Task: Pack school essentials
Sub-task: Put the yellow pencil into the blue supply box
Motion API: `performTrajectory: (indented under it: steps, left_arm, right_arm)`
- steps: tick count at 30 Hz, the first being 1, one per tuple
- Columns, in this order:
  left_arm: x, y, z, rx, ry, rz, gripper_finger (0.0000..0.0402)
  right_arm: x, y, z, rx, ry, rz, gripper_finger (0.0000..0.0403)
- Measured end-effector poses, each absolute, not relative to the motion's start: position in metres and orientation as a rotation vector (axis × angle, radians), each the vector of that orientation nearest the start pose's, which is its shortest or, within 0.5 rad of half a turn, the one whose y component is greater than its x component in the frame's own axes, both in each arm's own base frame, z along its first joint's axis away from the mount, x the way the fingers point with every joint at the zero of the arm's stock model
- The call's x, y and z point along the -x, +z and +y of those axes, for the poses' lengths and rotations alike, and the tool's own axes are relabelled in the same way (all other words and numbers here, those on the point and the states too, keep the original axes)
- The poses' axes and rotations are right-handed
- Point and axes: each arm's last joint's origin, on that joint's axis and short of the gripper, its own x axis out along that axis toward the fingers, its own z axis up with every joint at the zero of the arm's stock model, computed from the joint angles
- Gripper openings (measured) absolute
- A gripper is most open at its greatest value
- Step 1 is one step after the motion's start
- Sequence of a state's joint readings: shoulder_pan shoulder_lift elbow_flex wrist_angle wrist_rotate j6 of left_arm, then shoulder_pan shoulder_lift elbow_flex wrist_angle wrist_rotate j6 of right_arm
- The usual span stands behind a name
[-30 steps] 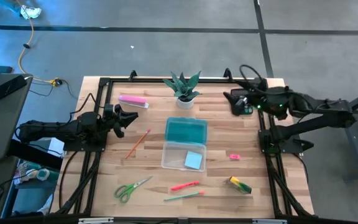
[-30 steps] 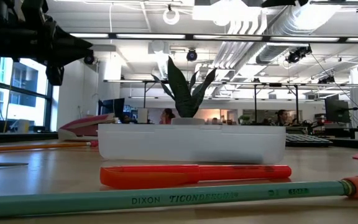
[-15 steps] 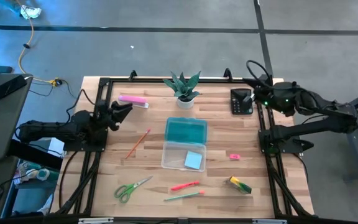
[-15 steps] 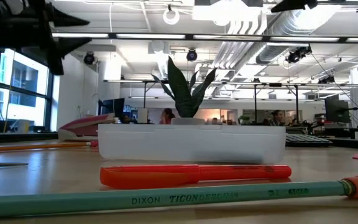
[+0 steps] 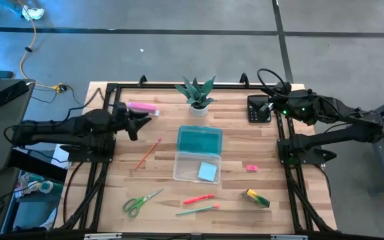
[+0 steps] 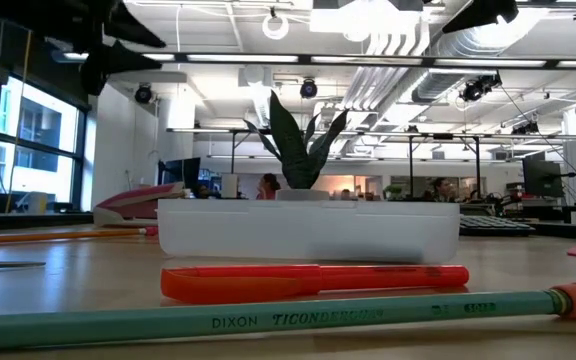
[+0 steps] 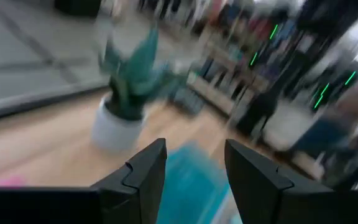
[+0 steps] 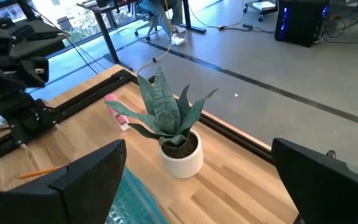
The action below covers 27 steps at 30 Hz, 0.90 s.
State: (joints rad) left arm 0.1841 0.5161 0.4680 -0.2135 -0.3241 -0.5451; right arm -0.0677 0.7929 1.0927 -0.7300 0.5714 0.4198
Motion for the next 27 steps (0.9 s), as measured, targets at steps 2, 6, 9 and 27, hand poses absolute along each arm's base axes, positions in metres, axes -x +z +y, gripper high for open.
performTrajectory:
  steps: [2,6,9,27]
  left_arm:
    - [-0.132,0.258,0.033,0.507,0.568,0.221,0.0152]
    - [-0.147,0.264,0.035,0.485,0.559,0.358,0.0152]
    - [-0.157,0.270,0.037,0.502,0.579,0.430,0.0152]
    - [-0.208,0.217,0.053,0.858,0.782,0.900,0.0151]
  right_arm:
    - [-0.133,0.383,-0.025,-0.292,-0.706,0.284,0.0391]
    - [-0.133,0.381,-0.025,-0.307,-0.703,0.294,0.0391]
    - [-0.133,0.380,-0.024,-0.318,-0.701,0.307,0.0391]
    - [-0.142,0.373,-0.025,-0.339,-0.713,0.358,0.0391]
